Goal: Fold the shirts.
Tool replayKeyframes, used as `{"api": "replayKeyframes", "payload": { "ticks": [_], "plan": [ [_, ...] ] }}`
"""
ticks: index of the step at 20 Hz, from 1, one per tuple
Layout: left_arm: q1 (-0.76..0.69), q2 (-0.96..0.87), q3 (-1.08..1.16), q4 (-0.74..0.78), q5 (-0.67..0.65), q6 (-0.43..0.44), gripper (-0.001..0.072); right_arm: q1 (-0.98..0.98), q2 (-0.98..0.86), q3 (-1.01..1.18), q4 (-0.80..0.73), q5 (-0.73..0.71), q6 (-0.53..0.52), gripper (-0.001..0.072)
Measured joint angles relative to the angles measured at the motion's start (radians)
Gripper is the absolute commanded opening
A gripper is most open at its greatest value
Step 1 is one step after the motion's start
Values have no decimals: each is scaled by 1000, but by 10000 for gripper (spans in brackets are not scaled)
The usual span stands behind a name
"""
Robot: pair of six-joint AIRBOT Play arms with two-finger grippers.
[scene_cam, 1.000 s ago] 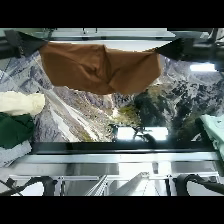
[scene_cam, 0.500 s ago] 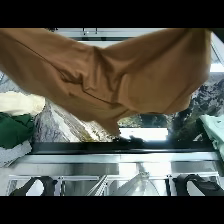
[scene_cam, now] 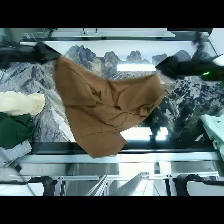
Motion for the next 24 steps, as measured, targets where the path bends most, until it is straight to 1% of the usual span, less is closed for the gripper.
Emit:
{"api": "replayKeyframes", "payload": {
  "ticks": [2,3,5,8,9,11,16,18,21,22,23,24],
  "plan": [
    [-5,-152,95,30,-14,-56,711,-22,-132,22,16,-30,5,682],
    [4,-205,140,34,-50,-85,710,-42,-179,37,23,-30,2,681],
    [31,-273,207,58,-154,-142,706,-97,-234,64,30,3,-43,680],
    [62,-304,220,101,-344,-229,705,-205,-266,90,-1,87,-99,678],
    [61,-296,184,118,-394,-251,705,-243,-271,94,-24,112,-111,678],
    [43,-249,62,168,-444,-276,705,-317,-278,100,-66,153,-123,678],
    [-44,-87,-359,322,-444,-302,704,-426,-283,105,-112,201,-140,678],
    [-58,-23,-502,348,-431,-303,704,-436,-287,105,-117,209,-142,677],
    [-51,77,-679,369,-377,-303,704,-435,-314,105,-124,212,-143,675],
    [-48,105,-723,373,-352,-303,704,-433,-329,105,-124,212,-144,629],
    [-45,129,-763,373,-321,-303,703,-428,-348,105,-124,213,-144,524],
    [-44,149,-799,367,-286,-303,702,-421,-368,106,-117,219,-144,496]
  ]
}}
